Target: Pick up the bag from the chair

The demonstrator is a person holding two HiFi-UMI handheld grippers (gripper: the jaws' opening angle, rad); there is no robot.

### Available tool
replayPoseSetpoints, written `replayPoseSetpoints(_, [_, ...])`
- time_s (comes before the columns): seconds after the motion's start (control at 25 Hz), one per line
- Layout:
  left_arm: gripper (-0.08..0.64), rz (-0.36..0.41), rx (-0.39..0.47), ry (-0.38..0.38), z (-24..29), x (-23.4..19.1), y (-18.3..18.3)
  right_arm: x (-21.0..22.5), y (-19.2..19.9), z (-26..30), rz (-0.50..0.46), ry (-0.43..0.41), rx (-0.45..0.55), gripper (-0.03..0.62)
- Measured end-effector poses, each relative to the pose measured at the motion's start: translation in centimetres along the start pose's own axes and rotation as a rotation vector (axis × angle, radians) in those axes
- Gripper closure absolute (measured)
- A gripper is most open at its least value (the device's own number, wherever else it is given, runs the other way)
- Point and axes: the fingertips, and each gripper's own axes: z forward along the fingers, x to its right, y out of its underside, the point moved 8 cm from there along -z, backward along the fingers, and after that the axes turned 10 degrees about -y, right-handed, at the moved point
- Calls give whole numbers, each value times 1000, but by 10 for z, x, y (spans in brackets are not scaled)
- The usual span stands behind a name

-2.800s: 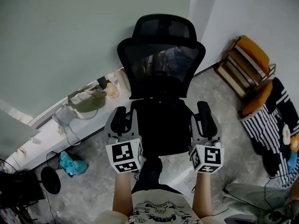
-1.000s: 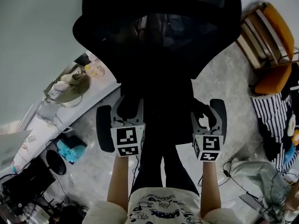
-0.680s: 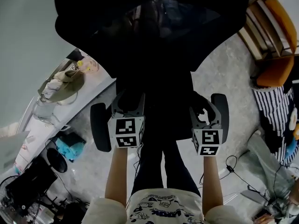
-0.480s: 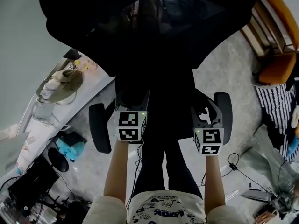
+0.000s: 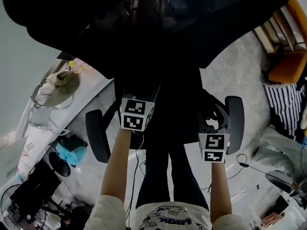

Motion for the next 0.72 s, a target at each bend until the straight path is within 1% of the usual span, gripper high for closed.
replayPoseSetpoints(0.16, [298, 46, -28, 60, 23, 6, 4, 5, 4, 5, 26, 43, -31, 357])
replayPoseSetpoints(0.28, [296, 44, -29, 90, 37, 10, 5, 9, 4, 9, 30, 63, -57, 357])
replayPoseSetpoints(0.44, [293, 36, -46, 151, 53, 14, 6, 9, 4, 13, 14, 63, -107, 359])
replayPoseSetpoints(0.68, [296, 60, -87, 226, 72, 16, 9, 9, 3, 19, 3, 55, -147, 379])
replayPoseSetpoints(0.72, [310, 62, -89, 232, 73, 17, 8, 9, 3, 19, -3, 54, -151, 382])
